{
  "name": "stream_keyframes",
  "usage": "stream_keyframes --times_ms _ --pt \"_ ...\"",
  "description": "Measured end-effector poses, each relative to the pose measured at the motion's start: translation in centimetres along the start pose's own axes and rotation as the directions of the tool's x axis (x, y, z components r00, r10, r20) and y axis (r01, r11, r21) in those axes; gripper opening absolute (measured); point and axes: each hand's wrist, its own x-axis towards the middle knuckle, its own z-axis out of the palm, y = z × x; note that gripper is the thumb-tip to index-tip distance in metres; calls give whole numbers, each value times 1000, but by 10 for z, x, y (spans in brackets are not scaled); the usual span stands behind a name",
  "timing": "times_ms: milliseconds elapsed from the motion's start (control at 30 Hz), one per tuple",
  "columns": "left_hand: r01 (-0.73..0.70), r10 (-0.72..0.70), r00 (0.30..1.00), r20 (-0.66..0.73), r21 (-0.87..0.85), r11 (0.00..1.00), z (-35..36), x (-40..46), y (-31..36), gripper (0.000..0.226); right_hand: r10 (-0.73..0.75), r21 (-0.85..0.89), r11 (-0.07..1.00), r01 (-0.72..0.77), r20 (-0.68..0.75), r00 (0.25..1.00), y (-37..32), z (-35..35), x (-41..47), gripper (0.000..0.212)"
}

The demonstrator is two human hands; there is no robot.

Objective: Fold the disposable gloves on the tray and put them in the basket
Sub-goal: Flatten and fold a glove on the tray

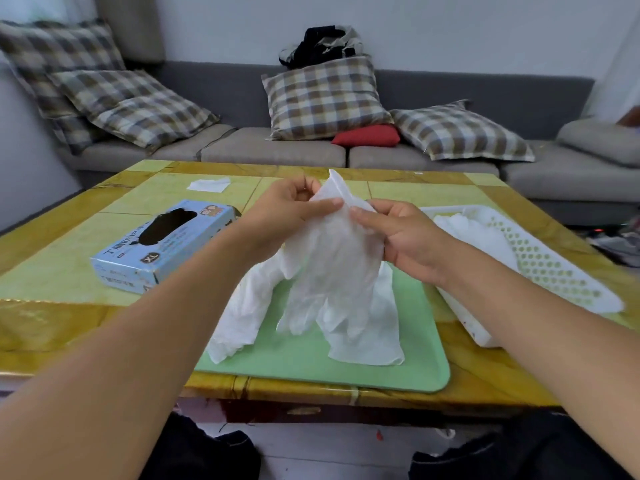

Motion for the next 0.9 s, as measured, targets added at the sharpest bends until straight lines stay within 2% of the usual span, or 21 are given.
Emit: stream_keyframes --times_ms 33,100,167,233,300,367,433,533,567,633,700,800,867,900 --pt "54 -55 997 53 13 998 6 -1 1 35 -10 24 1000 10 -23 1000 -1 -4 -5 32" --pt "139 -147 977 152 64 988 19 0 2 48 1 44 999 0 -24 1000 -5 -14 -16 38" --pt "141 -159 965 207 100 985 31 1 1 39 50 40 998 -49 -19 999 -9 -24 -24 47" --pt "119 -135 975 175 95 988 41 4 2 26 119 49 992 -120 18 993 -11 -31 -30 60" --pt "91 -101 989 107 89 992 50 5 5 23 130 60 989 -135 79 988 -12 -37 -37 71" --pt "70 -74 995 63 73 995 58 5 9 22 84 59 994 -90 94 992 -14 -42 -42 66" --pt "63 -66 996 55 43 997 61 3 15 20 58 44 997 -60 34 998 -15 -44 -43 58" --pt "88 -89 992 84 15 996 59 1 21 15 54 68 997 -48 -85 995 -15 -41 -42 26" --pt "111 -113 989 94 26 994 57 1 21 14 63 83 995 -54 -113 992 -15 -40 -42 23" --pt "161 -164 978 128 36 986 52 -1 19 21 111 109 989 -98 -123 986 -13 -40 -41 32" --pt "240 -245 950 192 46 970 45 0 17 19 193 122 976 -183 -74 979 -11 -43 -40 43" --pt "393 -430 865 261 182 901 34 9 6 30 301 123 946 -300 11 954 -7 -45 -34 39" --pt "466 -526 829 191 285 838 34 16 -6 34 365 61 929 -365 16 931 1 -45 -28 33" --pt "477 -534 836 126 315 820 37 18 -11 33 380 0 925 -380 -24 925 5 -45 -24 30"
